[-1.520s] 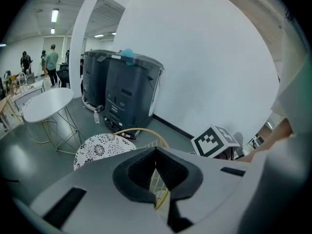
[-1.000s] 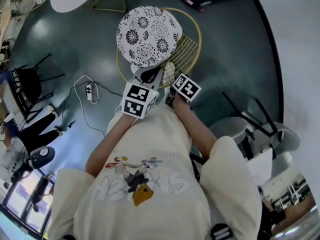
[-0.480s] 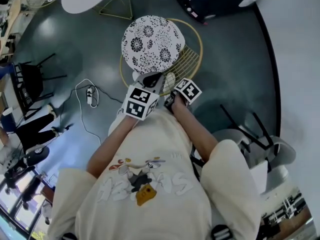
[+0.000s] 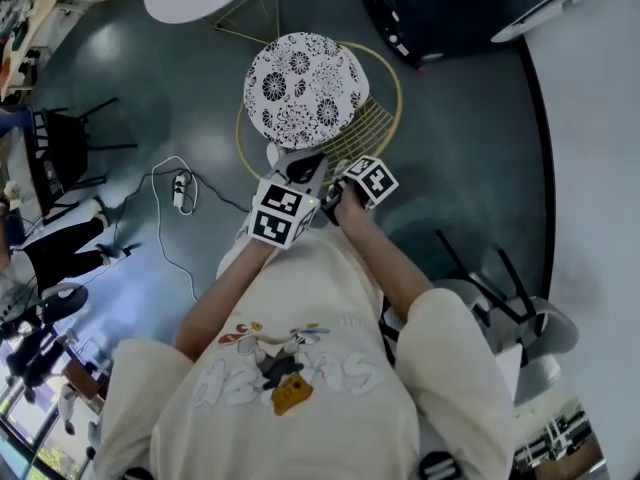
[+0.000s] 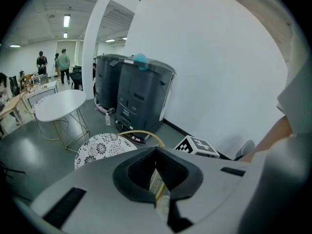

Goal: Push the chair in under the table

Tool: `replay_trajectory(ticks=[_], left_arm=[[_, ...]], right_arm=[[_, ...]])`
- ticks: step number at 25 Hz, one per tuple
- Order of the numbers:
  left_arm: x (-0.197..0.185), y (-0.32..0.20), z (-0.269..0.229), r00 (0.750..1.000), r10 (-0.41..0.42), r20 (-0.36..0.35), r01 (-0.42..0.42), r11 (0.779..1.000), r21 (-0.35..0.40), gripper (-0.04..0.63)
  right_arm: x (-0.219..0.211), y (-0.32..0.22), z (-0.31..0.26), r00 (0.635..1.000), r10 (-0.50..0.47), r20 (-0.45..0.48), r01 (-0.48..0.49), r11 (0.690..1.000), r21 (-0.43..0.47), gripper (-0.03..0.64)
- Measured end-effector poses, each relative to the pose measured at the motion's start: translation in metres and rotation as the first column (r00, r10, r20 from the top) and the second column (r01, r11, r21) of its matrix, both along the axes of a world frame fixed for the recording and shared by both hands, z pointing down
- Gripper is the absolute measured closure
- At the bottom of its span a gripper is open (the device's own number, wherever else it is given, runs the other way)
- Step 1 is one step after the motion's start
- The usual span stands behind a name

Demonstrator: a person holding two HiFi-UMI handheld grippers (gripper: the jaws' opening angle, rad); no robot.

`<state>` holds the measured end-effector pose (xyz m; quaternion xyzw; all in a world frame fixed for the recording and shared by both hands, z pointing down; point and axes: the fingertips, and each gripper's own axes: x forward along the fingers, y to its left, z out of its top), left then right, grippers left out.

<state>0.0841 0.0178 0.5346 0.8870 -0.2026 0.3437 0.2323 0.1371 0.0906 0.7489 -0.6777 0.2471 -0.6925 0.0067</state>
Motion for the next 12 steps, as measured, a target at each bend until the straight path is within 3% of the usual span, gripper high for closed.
replay_trajectory(ticks=[12], left_arm=[[-0.06, -0.065, -0.001, 0.997, -0.069, 0.026, 0.068, 0.997, 0.028, 0.586]], right_arm=[[-0.044, -0.112, -0.008, 1.0, 0.003, 0.001, -0.003, 0.999, 0.042, 0.548]])
